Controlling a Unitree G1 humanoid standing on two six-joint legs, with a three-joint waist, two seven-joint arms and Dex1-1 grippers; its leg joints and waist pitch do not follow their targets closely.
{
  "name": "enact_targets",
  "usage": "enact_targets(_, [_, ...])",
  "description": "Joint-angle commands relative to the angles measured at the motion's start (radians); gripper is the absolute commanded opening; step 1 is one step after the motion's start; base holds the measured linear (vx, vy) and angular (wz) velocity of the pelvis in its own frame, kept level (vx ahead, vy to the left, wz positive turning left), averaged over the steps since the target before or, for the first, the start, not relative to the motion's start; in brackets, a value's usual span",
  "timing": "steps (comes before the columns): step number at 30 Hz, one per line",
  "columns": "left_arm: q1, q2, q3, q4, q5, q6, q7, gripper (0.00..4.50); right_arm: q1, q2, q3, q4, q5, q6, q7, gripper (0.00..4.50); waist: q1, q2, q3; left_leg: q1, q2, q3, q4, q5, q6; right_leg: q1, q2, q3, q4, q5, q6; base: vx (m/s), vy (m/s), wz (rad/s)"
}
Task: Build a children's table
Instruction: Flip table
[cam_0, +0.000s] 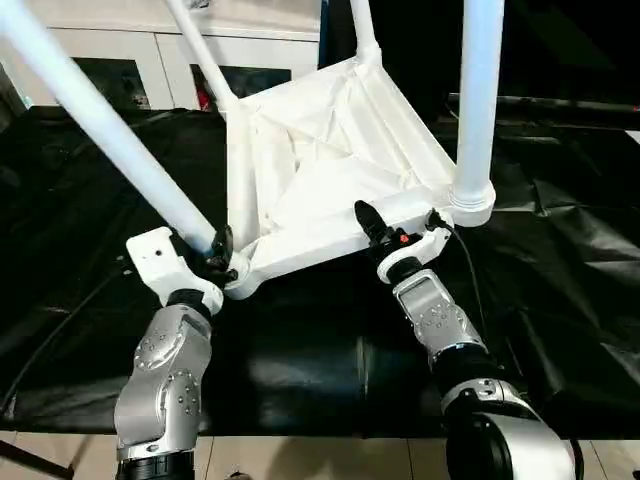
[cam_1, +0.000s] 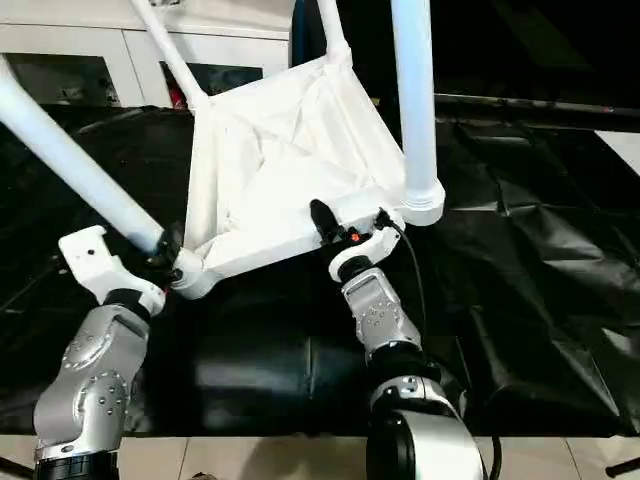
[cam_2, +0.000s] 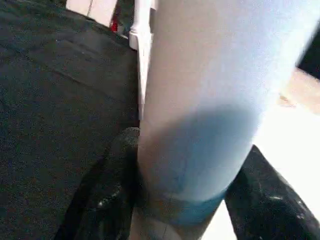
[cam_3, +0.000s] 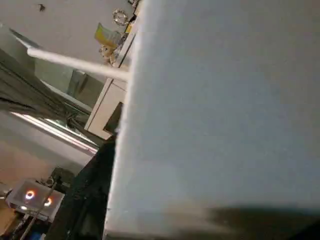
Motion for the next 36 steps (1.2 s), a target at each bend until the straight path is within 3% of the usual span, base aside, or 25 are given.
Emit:
enact_targets(1, [0.022,-0.055,0.015,0.020,-0.059,0.012,-0.007,2.82,-0.024,-0.033,0.001,-0.011,-0.040,-0.052,0.000,2.20,0.005,-0.002,-0.061,0.017,0.055,-0.015,-0.065,-0.132,0.057,0.044,-0.065,0.040,-0.055,-0.114,-0.223,0.000,0.000,0.00])
enact_targets(5, [0.018,-0.053,0.037,0.023,-0.068,0.000,0.002,3.21,-0.036,-0.044,-0.003,-0.005,-0.051,-0.067,-0.003,2.18,0.006,-0.004,-0.064,0.015,0.054,-0.014,-0.061,-0.098,0.074,0.046,-0.064,0.039,-0.048,-0.057,-0.233,0.000,0.000,0.00])
enact_targets(10, [0.017,-0.043,0.077,0.028,-0.068,-0.043,0.033,3.50,-0.054,-0.070,-0.011,0.000,-0.068,-0.090,-0.014,2.18,0.005,-0.005,-0.061,0.016,0.055,-0.014,-0.062,-0.118,0.073,0.045,-0.065,0.039,-0.052,-0.095,-0.229,0.000,0.000,0.00])
enact_targets(13, [0.016,-0.040,0.124,0.022,-0.111,-0.108,0.036,3.52,-0.067,-0.093,-0.027,0.008,-0.064,-0.098,-0.018,2.18,0.005,-0.004,-0.061,0.017,0.055,-0.014,-0.063,-0.136,0.061,0.044,-0.065,0.039,-0.054,-0.118,-0.222,0.000,0.000,0.00])
enact_targets(16, [0.017,-0.041,0.159,0.001,-0.167,-0.150,0.007,3.52,-0.074,-0.115,-0.038,0.013,-0.065,-0.103,-0.025,2.17,0.006,-0.004,-0.063,0.017,0.055,-0.013,-0.061,-0.117,0.060,0.044,-0.065,0.039,-0.048,-0.083,-0.231,0.000,0.000,0.00])
enact_targets(21, [0.036,0.007,0.132,0.004,-0.146,-0.137,-0.029,3.52,-0.082,-0.136,-0.048,0.014,-0.068,-0.116,-0.034,2.17,0.010,-0.003,-0.062,0.018,0.056,-0.011,-0.059,-0.100,0.077,0.044,-0.064,0.040,-0.046,-0.057,-0.236,0.000,0.000,0.00])
enact_targets(29, [0.052,0.080,0.069,-0.010,-0.178,-0.080,-0.132,4.21,-0.091,-0.139,-0.060,-0.001,-0.071,-0.127,-0.050,2.17,0.023,0.001,-0.062,0.025,0.057,-0.011,-0.062,-0.127,0.047,0.040,-0.062,0.040,-0.048,-0.087,-0.221,0.000,0.000,0.00])
enact_targets(30, [0.054,0.093,0.068,-0.007,-0.170,-0.077,-0.142,4.25,-0.091,-0.139,-0.061,-0.004,-0.069,-0.129,-0.051,2.17,0.026,0.007,-0.061,0.026,0.057,-0.011,-0.062,-0.132,0.043,0.039,-0.061,0.040,-0.046,-0.085,-0.219,0.000,0.000,0.00])
enact_targets(35, [0.059,0.138,0.105,0.008,-0.186,-0.078,-0.175,4.50,-0.093,-0.144,-0.069,-0.013,-0.065,-0.134,-0.065,2.17,0.026,0.005,-0.060,0.026,0.056,-0.011,-0.066,-0.167,0.018,0.038,-0.061,0.041,-0.049,-0.116,-0.211,0.000,0.000,0.00])
enact_targets(36, [0.090,0.179,0.095,-0.023,-0.226,-0.042,-0.253,4.50,-0.094,-0.151,-0.072,-0.016,-0.066,-0.133,-0.066,2.17,0.026,0.005,-0.059,0.026,0.055,-0.011,-0.066,-0.178,0.011,0.037,-0.062,0.042,-0.049,-0.126,-0.209,0.000,0.000,0.00])
